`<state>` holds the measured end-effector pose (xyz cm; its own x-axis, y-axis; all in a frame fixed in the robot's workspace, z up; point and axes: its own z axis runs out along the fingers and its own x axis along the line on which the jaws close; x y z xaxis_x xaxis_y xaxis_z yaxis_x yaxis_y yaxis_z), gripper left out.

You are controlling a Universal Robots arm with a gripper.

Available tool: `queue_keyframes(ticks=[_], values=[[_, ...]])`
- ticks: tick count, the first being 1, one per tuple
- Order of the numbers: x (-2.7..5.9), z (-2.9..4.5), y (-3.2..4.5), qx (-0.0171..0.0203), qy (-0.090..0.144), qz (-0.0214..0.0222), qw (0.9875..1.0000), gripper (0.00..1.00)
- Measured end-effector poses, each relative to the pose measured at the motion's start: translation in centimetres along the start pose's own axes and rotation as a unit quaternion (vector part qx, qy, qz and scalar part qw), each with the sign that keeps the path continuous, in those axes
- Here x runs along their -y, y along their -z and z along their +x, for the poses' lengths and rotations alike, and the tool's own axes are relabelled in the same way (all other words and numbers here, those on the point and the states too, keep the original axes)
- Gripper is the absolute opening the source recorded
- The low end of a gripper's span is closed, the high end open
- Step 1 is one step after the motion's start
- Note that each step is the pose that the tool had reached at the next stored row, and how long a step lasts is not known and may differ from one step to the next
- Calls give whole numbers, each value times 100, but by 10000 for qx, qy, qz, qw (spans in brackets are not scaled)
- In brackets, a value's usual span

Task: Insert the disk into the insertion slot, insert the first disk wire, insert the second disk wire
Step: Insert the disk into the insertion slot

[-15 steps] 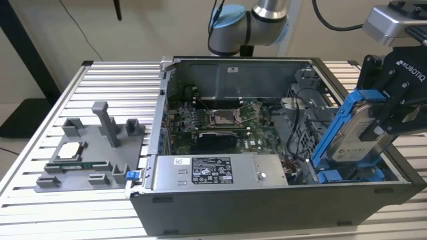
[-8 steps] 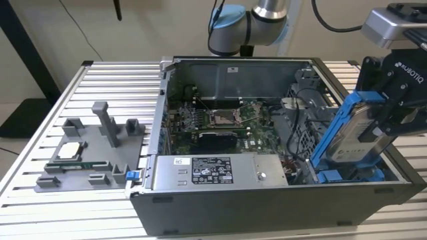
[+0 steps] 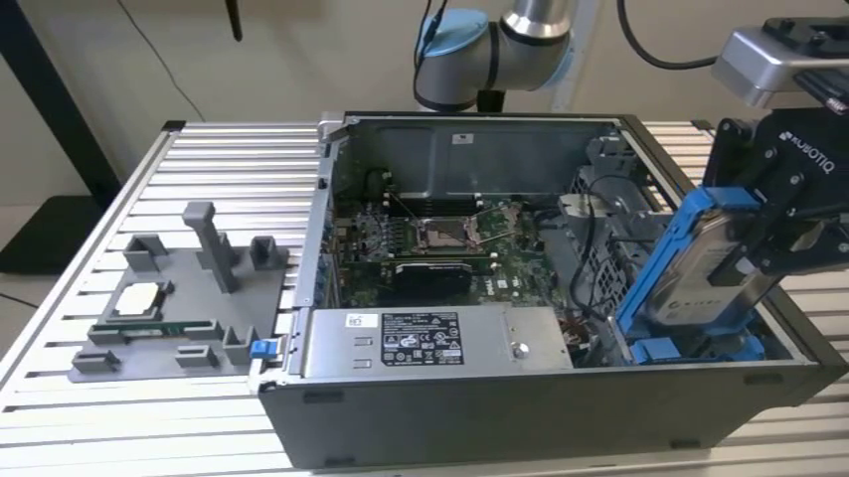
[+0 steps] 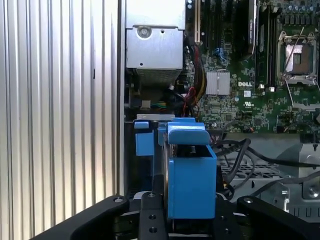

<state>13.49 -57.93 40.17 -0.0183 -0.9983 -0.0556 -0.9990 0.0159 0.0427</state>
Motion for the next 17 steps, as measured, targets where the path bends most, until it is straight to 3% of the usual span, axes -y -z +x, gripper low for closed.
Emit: queue_keyframes(ticks=[17], values=[[29, 15, -275, 61, 2, -1, 10000, 0]])
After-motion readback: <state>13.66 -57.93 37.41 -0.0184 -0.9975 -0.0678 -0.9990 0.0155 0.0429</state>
